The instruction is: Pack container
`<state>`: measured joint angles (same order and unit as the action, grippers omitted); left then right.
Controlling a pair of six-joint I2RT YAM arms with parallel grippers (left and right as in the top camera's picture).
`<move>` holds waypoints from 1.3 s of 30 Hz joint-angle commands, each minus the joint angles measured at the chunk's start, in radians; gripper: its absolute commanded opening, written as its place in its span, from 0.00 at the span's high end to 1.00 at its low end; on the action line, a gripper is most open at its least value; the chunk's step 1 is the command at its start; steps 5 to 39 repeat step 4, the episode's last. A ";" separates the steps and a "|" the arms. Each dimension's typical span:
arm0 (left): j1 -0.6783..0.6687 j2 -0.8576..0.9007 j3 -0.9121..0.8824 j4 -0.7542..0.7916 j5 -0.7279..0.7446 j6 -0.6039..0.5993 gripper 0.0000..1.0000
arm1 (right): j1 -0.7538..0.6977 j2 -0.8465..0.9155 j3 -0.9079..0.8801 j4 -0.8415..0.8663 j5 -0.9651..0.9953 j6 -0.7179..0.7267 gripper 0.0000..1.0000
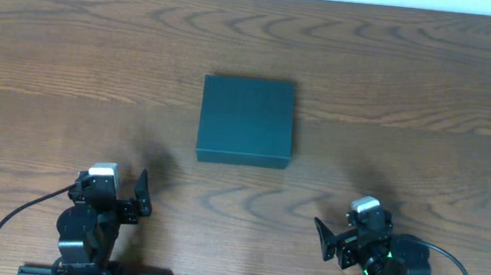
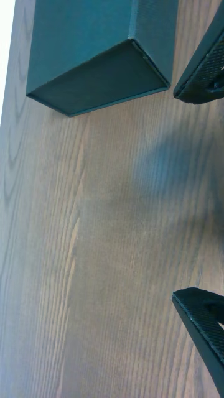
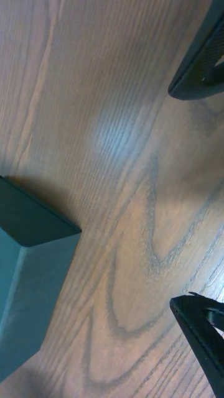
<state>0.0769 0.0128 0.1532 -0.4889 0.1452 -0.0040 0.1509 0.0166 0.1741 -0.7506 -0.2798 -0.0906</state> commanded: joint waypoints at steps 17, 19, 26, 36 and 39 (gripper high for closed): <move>0.001 -0.009 -0.017 0.001 -0.017 -0.011 0.05 | 0.007 -0.011 -0.004 -0.001 0.003 0.000 0.01; 0.001 -0.009 -0.017 0.001 -0.017 -0.011 0.05 | 0.007 -0.011 -0.004 -0.001 0.003 0.000 0.01; 0.001 -0.009 -0.017 0.001 -0.017 -0.011 0.05 | 0.007 -0.011 -0.004 -0.001 0.003 0.000 0.01; 0.001 -0.009 -0.017 0.001 -0.017 -0.011 0.05 | 0.007 -0.011 -0.004 -0.001 0.003 0.000 0.01; 0.001 -0.009 -0.017 0.001 -0.017 -0.011 0.05 | 0.007 -0.011 -0.004 -0.001 0.003 0.000 0.01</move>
